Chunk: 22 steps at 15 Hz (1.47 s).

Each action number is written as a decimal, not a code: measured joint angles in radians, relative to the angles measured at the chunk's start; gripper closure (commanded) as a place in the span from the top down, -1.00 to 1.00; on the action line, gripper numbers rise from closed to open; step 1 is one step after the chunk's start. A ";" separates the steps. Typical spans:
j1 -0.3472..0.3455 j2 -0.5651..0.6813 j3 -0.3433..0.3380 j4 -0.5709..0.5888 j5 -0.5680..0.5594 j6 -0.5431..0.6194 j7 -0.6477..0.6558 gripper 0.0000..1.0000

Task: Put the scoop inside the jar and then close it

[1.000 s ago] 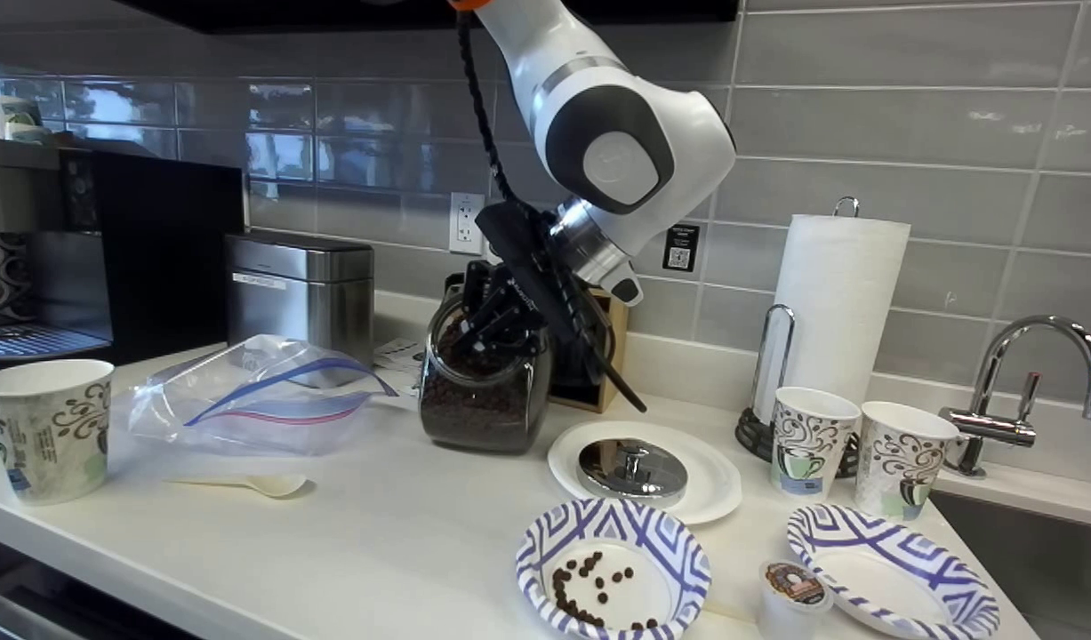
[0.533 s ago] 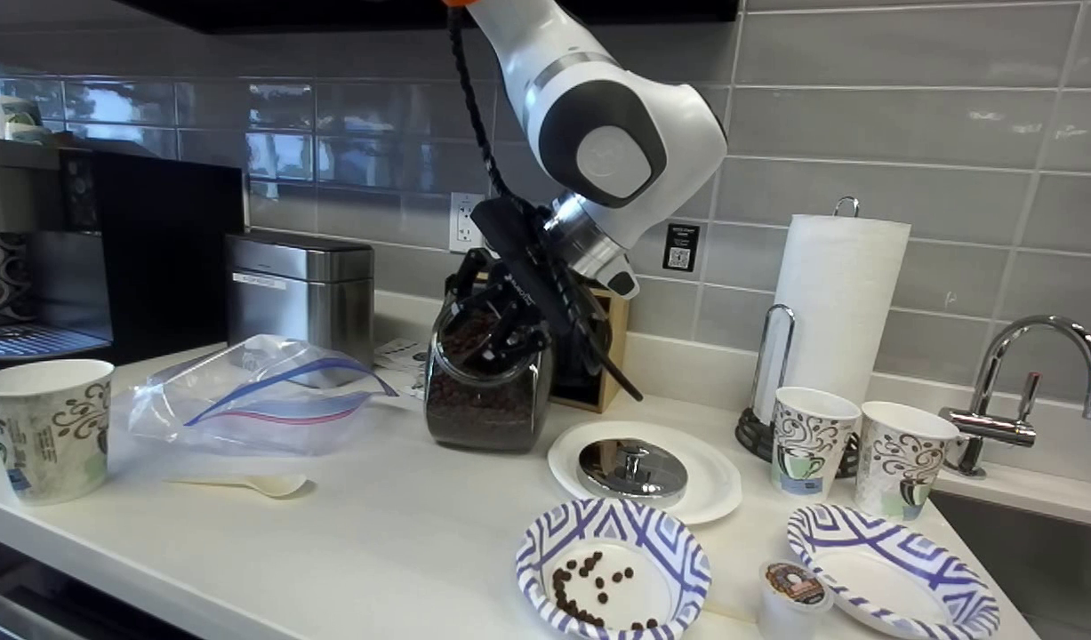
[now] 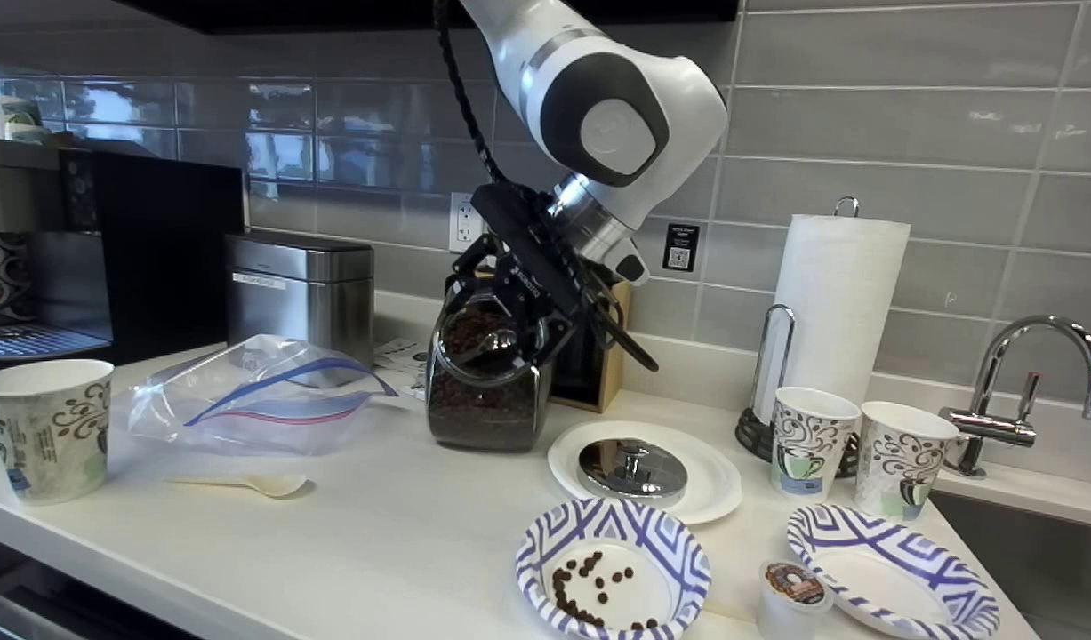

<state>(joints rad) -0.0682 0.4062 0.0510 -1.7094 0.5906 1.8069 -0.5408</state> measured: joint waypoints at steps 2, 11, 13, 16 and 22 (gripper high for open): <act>0.003 -0.006 0.002 -0.003 -0.021 0.000 0.029 1.00; 0.004 -0.115 -0.004 -0.079 -0.163 -0.011 0.137 1.00; 0.004 -0.158 -0.013 -0.109 -0.212 -0.001 0.153 1.00; 0.004 -0.219 -0.028 -0.168 -0.314 0.095 0.158 1.00; 0.004 -0.271 -0.059 -0.307 -0.461 0.478 0.251 1.00</act>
<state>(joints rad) -0.0641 0.1355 -0.0082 -2.0162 0.1300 2.2847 -0.2898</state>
